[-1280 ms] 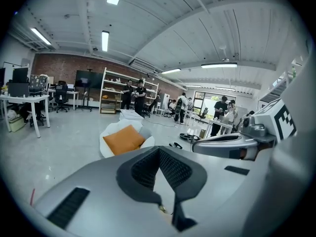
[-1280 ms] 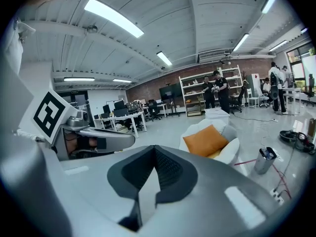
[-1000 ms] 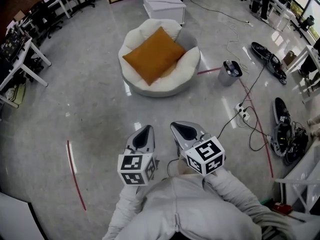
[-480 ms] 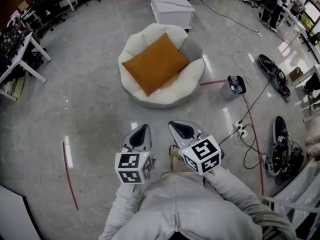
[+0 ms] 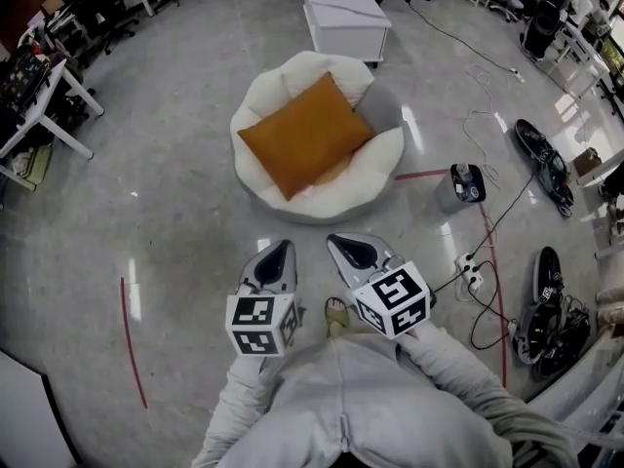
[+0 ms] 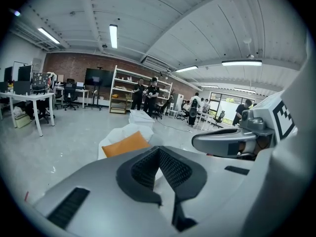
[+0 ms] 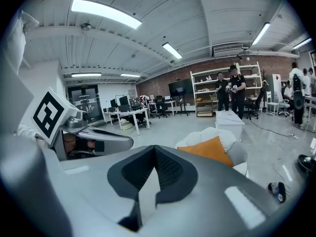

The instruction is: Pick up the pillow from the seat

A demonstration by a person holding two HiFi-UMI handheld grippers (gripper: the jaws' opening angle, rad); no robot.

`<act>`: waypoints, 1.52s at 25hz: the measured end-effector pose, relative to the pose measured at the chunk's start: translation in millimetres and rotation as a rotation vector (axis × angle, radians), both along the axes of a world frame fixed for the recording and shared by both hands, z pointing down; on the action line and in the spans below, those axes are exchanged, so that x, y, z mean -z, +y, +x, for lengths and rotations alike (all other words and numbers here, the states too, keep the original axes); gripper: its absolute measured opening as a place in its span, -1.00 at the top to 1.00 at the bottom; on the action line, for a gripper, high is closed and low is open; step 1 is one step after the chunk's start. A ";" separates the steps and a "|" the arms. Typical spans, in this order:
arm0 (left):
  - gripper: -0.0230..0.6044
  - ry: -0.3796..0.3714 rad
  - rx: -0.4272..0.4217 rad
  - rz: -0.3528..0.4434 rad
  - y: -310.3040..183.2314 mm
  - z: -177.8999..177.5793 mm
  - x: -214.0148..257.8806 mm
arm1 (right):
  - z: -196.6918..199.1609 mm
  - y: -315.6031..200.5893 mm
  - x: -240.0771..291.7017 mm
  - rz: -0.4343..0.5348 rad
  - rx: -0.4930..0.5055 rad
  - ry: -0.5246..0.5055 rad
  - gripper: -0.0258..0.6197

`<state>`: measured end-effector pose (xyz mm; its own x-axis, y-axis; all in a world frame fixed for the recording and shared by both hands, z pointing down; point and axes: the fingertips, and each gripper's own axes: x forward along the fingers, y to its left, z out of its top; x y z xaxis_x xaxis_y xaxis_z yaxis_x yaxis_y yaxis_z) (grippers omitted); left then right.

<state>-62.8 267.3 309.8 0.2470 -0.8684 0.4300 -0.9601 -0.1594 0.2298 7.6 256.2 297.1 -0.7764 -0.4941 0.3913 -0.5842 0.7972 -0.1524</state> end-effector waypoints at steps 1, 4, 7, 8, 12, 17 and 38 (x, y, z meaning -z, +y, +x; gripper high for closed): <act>0.92 0.000 0.003 -0.002 -6.4 2.7 -1.1 | 2.5 -6.7 -0.7 -0.001 0.004 0.000 0.92; 0.92 0.003 0.012 -0.010 -24.4 10.6 -5.0 | 10.1 -26.7 -2.2 -0.004 0.017 -0.005 0.92; 0.92 0.012 0.026 -0.013 -42.9 15.3 -8.1 | 16.1 -47.7 -3.2 -0.003 0.025 -0.004 0.92; 0.92 0.014 0.031 -0.014 -49.1 16.4 -8.7 | 17.9 -54.5 -3.5 -0.001 0.027 -0.004 0.92; 0.92 0.008 0.045 -0.015 -68.8 21.3 -7.9 | 28.0 -78.8 -0.7 0.000 0.019 -0.017 0.92; 0.92 0.004 0.063 -0.026 -82.6 13.3 -6.8 | 30.5 -98.6 -2.2 -0.017 0.002 -0.031 0.92; 0.92 0.032 0.006 -0.033 -232.6 -39.7 -25.8 | -9.8 -239.9 -22.0 -0.033 -0.070 0.010 0.92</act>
<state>-102.5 34.8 335.6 0.2559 -0.8552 0.4506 -0.9531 -0.1454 0.2654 -2.2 16.4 319.1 -0.7361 -0.5341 0.4158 -0.6402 0.7489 -0.1713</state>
